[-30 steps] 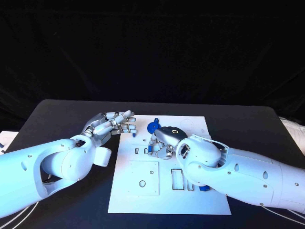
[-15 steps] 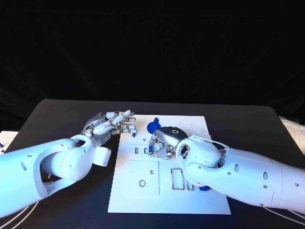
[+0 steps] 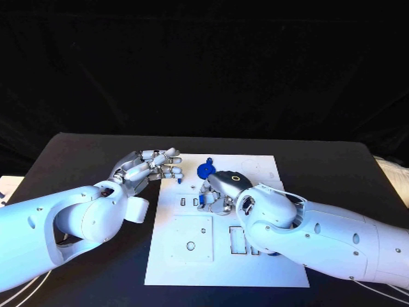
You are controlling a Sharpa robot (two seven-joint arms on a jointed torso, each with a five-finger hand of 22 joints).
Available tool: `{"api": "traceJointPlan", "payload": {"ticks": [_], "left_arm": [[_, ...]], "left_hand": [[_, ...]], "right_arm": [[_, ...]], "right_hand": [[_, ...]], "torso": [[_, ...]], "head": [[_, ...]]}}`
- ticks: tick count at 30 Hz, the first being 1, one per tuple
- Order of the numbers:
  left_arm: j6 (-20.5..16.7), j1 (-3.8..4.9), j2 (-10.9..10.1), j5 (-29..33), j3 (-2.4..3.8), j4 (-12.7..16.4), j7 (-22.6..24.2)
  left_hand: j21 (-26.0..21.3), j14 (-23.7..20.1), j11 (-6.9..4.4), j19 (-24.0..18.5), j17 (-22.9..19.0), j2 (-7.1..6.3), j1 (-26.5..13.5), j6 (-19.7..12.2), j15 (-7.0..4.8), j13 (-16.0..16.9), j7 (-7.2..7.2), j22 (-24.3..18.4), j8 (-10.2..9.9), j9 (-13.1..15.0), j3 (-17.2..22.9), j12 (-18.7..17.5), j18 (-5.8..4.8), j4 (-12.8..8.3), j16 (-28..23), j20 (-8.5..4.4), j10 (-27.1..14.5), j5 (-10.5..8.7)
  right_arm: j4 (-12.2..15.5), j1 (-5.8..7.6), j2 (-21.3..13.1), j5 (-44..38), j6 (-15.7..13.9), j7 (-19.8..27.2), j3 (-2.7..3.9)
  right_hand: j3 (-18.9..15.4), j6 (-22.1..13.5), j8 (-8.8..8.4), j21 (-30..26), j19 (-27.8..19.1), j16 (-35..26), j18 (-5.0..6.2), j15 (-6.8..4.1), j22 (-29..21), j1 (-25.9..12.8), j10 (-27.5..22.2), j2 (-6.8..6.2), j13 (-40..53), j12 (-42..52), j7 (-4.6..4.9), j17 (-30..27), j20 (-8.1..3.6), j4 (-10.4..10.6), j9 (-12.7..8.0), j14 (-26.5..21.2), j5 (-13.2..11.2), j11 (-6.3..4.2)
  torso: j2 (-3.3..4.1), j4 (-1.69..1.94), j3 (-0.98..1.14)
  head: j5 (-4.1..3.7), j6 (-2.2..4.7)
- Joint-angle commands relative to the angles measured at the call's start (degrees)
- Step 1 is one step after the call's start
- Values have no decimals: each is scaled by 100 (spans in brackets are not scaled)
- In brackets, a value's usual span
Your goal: Assemble the parts on the task board
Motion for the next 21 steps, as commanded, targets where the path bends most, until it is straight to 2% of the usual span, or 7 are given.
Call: {"api": "traceJointPlan", "payload": {"ticks": [1,4,10,15,18,19,21], "left_arm": [[147,1,19,14,1,-11,11],[164,0,20,-9,1,-31,-32],[166,0,13,-163,0,-74,-181],[130,0,33,-418,0,-126,-499],[102,2,76,-836,0,-165,-997],[120,3,87,-999,1,-172,-1211],[219,9,101,-1413,2,-187,-1725]], "left_hand": [[19,35,24,9,9,28,12,-12,-9,-10,29,9,-31,-6,-6,-20,55,-38,-42,12,6,-35],[28,54,14,16,26,27,38,3,-16,-7,11,13,-33,-3,2,-18,58,-69,-44,8,22,-35],[277,514,-100,312,258,28,9,126,-160,11,-82,136,-30,4,-3,24,76,-104,156,-113,245,-35],[681,1122,-236,677,640,10,-33,228,-350,63,-166,357,-39,5,6,117,71,-87,568,-283,641,-34],[1183,1778,-430,1068,1145,-20,-54,332,-549,200,-306,643,-27,17,40,322,86,-45,1238,-474,1201,-40],[1381,1926,-500,1205,1820,-44,-67,385,-614,265,-359,759,-12,27,45,402,81,-26,1984,-548,1361,-41],[2437,1948,-592,1595,3825,-107,-110,456,-707,480,-438,1864,-1,52,55,592,-74,27,4132,-684,1559,-35]], "right_arm": [[96,-34,-79,33,-526,107,-3],[223,-44,-183,225,-832,469,16],[473,-5,-476,706,-1287,1323,81],[693,101,-765,1023,-1588,1806,157],[810,258,-1030,1548,-1576,2096,206],[836,313,-1113,1769,-1526,2176,214],[888,418,-1293,2252,-1470,2304,224]], "right_hand": [[-10,-11,-16,-26,367,-34,-47,31,1218,15,-35,-66,-2,1,-43,600,45,50,21,415,18,-7],[-56,-54,-20,-31,360,-36,-45,38,1210,31,-32,-114,0,18,-31,602,52,138,9,416,21,0],[-285,-211,-26,-66,312,-74,-29,70,1151,120,-83,-180,-58,-57,11,559,80,393,-29,404,30,40],[-416,-302,-26,-103,262,-113,-12,91,1090,249,-139,-162,-118,-140,37,513,100,546,-51,391,41,65],[-436,-295,-14,-106,259,-115,-11,92,1086,327,-148,-118,-127,-143,35,516,104,593,-49,392,82,65],[-433,-283,-6,-106,260,-114,-12,91,1088,358,-150,-94,-129,-142,32,520,104,599,-47,392,110,62],[-424,-250,10,-108,259,-117,-11,86,1086,420,-154,-27,-134,-141,24,519,102,604,-40,393,186,55]], "torso": [[0,5,5],[-3,1,11],[-10,-13,2],[-9,-24,17],[-17,-20,12],[-22,-25,15],[-42,-44,27]], "head": [[0,4],[13,3],[29,0],[32,21],[20,34],[22,32],[31,28]]}}
